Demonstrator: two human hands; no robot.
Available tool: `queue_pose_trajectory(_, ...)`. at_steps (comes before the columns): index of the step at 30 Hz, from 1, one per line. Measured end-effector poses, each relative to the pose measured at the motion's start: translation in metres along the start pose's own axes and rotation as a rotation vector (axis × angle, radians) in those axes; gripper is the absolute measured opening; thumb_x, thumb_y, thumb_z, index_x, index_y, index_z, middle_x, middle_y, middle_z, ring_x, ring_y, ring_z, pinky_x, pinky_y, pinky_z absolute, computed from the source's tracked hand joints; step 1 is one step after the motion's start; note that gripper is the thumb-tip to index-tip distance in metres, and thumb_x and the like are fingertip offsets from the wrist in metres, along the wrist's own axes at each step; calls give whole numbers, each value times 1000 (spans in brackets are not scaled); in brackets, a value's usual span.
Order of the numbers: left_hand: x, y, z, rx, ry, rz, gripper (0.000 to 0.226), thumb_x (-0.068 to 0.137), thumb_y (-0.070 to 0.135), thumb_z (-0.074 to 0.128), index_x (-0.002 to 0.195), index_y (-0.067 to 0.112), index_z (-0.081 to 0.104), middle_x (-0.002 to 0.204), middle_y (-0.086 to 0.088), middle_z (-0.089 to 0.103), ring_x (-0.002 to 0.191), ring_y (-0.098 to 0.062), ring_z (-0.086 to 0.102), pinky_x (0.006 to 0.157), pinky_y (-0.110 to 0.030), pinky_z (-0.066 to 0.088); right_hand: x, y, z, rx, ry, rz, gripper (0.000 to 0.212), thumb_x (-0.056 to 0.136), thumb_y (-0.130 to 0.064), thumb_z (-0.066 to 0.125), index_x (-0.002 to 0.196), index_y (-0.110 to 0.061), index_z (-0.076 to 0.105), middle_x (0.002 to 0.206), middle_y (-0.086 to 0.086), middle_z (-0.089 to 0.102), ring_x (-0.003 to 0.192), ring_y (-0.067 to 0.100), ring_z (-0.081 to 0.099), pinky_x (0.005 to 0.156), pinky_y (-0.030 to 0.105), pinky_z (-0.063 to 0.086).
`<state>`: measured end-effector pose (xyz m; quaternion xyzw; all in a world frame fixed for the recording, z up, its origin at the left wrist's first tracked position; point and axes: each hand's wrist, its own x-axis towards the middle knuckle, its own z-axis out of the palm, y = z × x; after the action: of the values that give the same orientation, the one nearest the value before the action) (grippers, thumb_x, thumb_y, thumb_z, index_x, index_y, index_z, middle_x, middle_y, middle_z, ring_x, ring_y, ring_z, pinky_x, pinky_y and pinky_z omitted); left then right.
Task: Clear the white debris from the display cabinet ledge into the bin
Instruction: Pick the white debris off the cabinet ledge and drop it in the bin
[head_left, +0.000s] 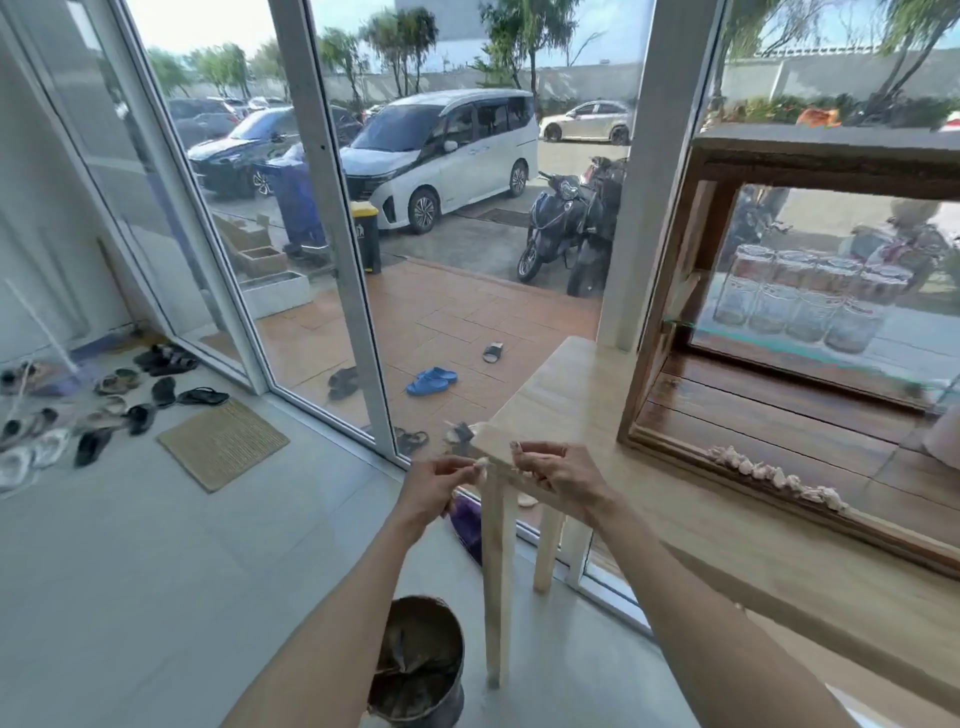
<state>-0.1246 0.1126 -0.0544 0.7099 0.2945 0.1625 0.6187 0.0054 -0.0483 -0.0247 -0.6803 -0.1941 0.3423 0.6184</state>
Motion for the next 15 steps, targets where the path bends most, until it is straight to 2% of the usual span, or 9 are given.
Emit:
queue_pose_trajectory(3,-11,-29,-27,0,61,-43,17,88,17,74,102,9,77,85,-11,76,35,-10,42,35,-21,35,5,20,37,-49,-30,-1,28,83,-1,74,112,0,72,90,9,75,62,1,65,59,13,50)
queue_pose_trajectory(6,-22,-62,-51,-30,130,-115,21,86,23,76,103,9,77,89,-11,77,35,-10,42,37,-21,36,9,41,75,-41,-75,5,27,82,-7,77,109,-5,74,101,9,76,82,14,70,69,15,56)
queue_pose_trajectory(8,-30,-83,-65,-78,181,-159,22,86,23,76,102,7,77,85,-10,77,34,-10,40,36,-21,34,12,55,97,-27,-77,11,27,82,-10,78,109,-3,75,96,12,76,78,16,68,64,15,54)
queue_pose_trajectory(11,-45,-118,-83,-153,260,-244,20,83,27,79,96,11,78,84,-11,77,35,-12,39,37,-21,33,15,85,126,-39,-89,74,28,82,-16,79,107,-3,75,89,10,75,69,8,67,64,17,50)
queue_pose_trajectory(15,-63,-173,-97,-161,374,-382,13,86,19,77,95,10,77,83,-12,76,33,-12,40,34,-18,34,29,145,147,-82,-101,221,23,80,-9,80,102,-4,76,85,7,75,63,3,66,56,11,49)
